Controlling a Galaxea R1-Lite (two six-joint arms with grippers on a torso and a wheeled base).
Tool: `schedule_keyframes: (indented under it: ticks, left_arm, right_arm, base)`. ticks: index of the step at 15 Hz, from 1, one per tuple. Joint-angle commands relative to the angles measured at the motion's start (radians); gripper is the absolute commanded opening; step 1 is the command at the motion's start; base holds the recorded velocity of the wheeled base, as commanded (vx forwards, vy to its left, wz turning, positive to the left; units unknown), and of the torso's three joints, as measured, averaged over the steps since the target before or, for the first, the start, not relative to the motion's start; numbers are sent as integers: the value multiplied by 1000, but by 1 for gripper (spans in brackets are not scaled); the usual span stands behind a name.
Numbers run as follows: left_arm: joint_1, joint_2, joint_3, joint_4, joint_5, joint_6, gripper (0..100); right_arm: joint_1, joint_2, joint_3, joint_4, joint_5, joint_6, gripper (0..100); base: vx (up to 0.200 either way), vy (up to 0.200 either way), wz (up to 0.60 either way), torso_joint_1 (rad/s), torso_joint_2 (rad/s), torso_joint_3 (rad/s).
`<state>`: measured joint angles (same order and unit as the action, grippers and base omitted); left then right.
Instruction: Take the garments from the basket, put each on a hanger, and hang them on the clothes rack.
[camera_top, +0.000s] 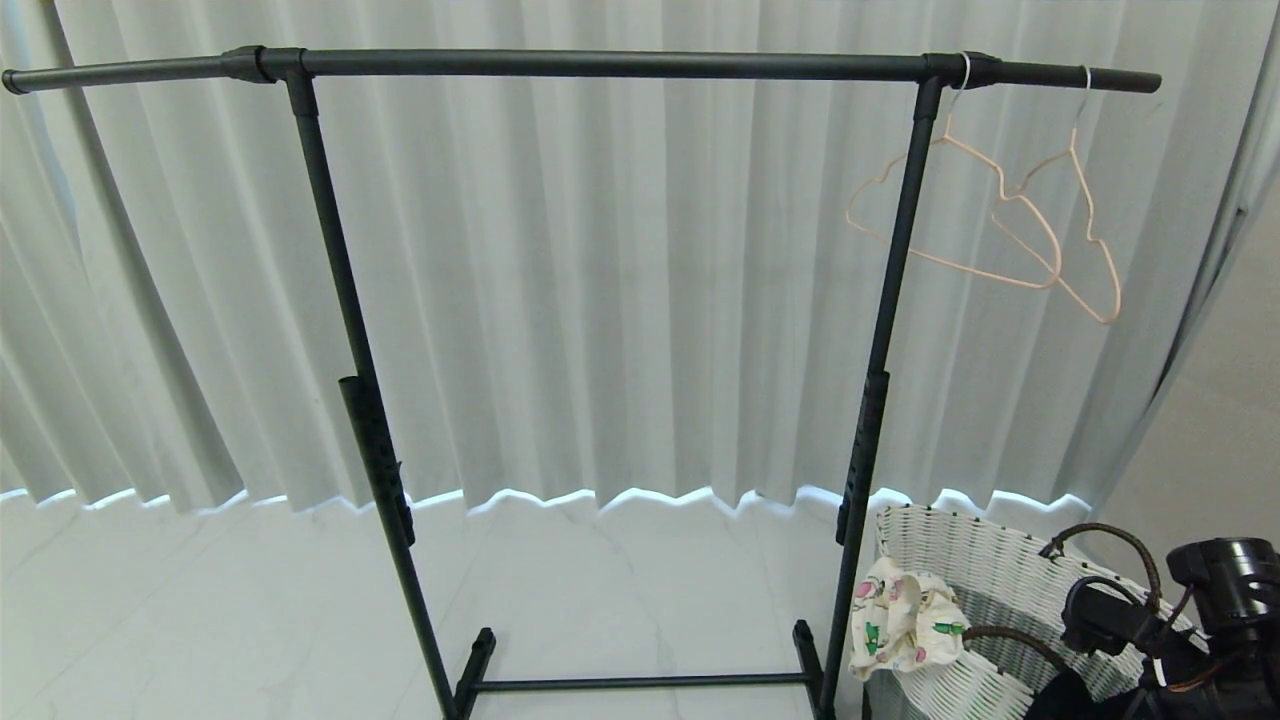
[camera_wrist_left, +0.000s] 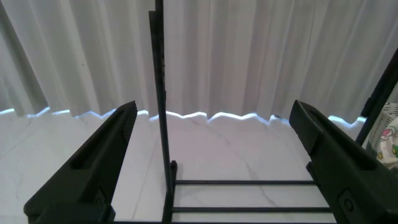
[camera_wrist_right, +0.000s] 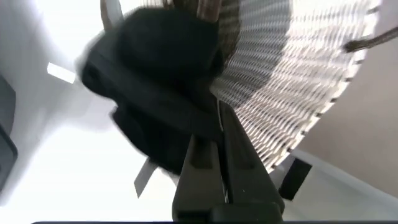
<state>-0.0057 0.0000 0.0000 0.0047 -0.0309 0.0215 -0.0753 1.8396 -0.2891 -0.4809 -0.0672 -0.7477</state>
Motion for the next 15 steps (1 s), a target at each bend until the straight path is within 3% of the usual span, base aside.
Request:
schedule_keyframes:
  ticks: [1, 3, 7, 15]
  left_arm:
    - [0, 0, 0, 0, 0, 0, 100]
    - [0, 0, 0, 0, 0, 0, 100]
    - [0, 0, 0, 0, 0, -5, 100]
    - [0, 0, 0, 0, 0, -5, 100]
  right_arm:
    - [104, -207, 19, 13, 1, 111, 0]
    - [189, -332, -85, 157, -34, 231, 0]
    - [241, -540, -361, 622, -39, 248, 0]
    - [407, -531, -751, 933, -39, 277, 0]
  base:
    - [-200, 0, 0, -2, 2, 2]
    - [-200, 0, 0, 12, 0, 2]
    - [-200, 0, 0, 4, 0, 1]
    - [-200, 0, 0, 1, 5, 5]
